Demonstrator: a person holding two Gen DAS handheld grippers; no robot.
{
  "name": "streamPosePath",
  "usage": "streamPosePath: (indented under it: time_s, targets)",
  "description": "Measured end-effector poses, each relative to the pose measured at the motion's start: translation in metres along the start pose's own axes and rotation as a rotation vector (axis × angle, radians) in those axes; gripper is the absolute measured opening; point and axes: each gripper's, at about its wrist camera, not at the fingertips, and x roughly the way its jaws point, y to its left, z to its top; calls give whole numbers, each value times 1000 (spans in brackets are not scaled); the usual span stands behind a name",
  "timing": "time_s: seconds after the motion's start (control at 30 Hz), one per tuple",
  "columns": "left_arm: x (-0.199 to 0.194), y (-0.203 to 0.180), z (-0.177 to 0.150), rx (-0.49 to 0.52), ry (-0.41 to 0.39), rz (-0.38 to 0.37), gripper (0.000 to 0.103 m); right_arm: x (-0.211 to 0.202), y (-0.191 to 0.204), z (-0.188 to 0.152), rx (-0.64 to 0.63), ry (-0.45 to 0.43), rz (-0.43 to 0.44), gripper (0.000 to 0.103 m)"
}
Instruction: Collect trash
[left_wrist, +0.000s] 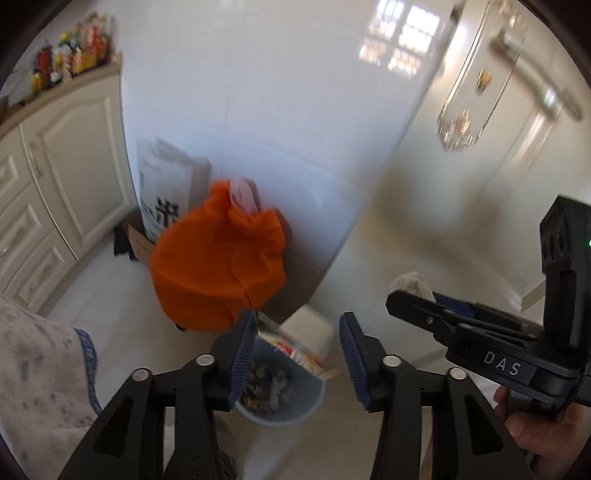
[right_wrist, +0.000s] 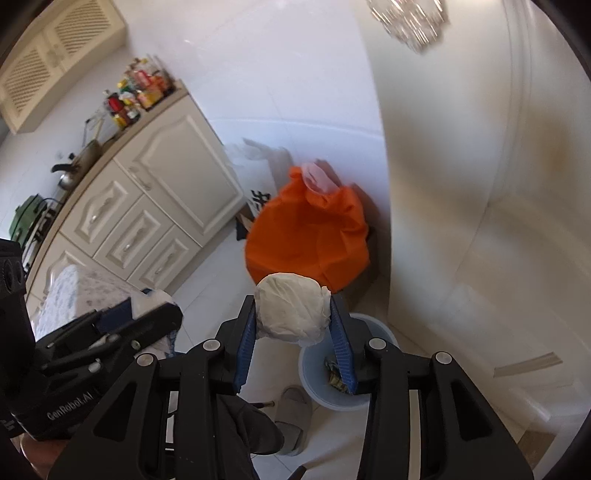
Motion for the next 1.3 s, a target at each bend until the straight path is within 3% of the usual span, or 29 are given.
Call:
streamPosePath:
  time_s: [0.03,0.07,0.1,0.33,0.5,0.93,1.13,1.3]
  targets:
    - [9,-2,4,5,17,0,66,4,-4,0,7,3,-2,53]
    - [19,-3,7,9,37,1,74,8,-8,-2,18,9,-5,62]
    - [26,-2,10,9,48,17,82,11,-11,-2,26,15,-11,64]
    - [38,10,19,-11,58,94,90,15,-21,-11,60,24,-40,103]
    - [14,11,21,-6,-27,182,102,7,-16,-9,74,2,-74,103]
    - [-89,10,3,-43,-220,242,102,-32,55,-1,-13,-73,-7,103]
    - [-176,31,-35,-98,-344,316,102,-62,118,2,-112,-130,70,103]
    - [-248,48,-89,-154,-445,399,102,-89,191,0,-231,-176,153,103]
